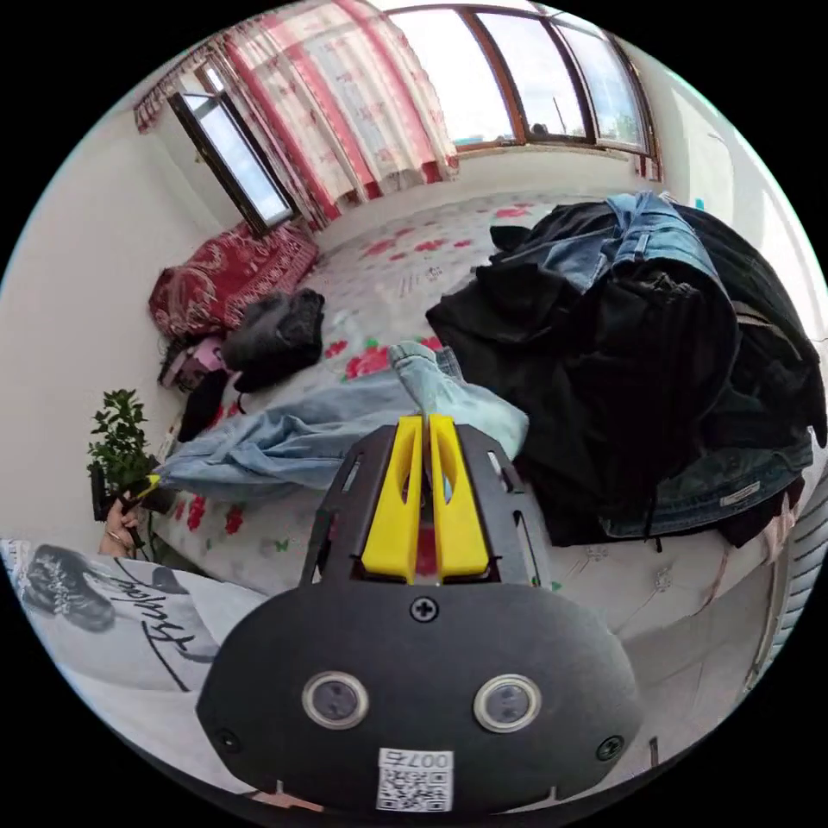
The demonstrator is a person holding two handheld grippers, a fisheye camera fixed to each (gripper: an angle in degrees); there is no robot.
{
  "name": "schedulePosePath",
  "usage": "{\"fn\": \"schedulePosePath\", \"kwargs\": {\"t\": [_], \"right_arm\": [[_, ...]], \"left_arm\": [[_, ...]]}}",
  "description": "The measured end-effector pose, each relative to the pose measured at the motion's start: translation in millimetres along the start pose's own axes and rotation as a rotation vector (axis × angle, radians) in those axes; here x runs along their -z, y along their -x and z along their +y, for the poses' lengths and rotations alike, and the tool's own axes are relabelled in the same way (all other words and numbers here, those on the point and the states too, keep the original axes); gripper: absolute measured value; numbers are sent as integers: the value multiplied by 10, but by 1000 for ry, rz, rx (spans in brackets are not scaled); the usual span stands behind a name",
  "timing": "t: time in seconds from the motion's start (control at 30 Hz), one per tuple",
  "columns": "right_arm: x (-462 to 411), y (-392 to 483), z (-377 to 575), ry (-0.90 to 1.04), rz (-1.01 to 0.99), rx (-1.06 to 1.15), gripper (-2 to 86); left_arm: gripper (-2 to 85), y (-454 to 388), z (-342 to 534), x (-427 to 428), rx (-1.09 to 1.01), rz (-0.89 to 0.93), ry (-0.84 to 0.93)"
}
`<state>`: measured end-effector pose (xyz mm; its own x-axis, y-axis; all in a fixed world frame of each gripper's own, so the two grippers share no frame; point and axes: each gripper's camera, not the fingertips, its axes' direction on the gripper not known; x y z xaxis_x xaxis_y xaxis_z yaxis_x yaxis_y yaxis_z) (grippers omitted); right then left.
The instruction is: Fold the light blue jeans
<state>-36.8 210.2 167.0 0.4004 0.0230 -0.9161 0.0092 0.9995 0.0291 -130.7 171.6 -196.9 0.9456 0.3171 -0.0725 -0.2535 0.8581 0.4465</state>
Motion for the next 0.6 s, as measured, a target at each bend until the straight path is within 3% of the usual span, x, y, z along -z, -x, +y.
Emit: {"fn": "schedulePosePath", "kwargs": {"t": [0.13, 0.2, 0.27, 0.37, 0.47, 0.6], "right_arm": [[745, -187, 170, -166, -91, -22, -1], [671, -423, 429, -52, 5, -126, -1], [416, -615, 691, 87, 76, -236, 0], [25, -864, 1032, 259, 145, -416, 6], [-57, -826, 1035, 314, 299, -429, 19], [240, -595, 650, 168, 478, -311, 39]], "left_arm": [[5, -210, 199, 431, -96, -131, 128], [20, -115, 421, 290, -52, -232, 319], [37, 58, 604, 74, 32, -273, 374], [48, 285, 814, -221, 180, -183, 347], [56, 321, 847, -196, 251, -127, 255], [63, 250, 718, 85, 251, -226, 201]]}}
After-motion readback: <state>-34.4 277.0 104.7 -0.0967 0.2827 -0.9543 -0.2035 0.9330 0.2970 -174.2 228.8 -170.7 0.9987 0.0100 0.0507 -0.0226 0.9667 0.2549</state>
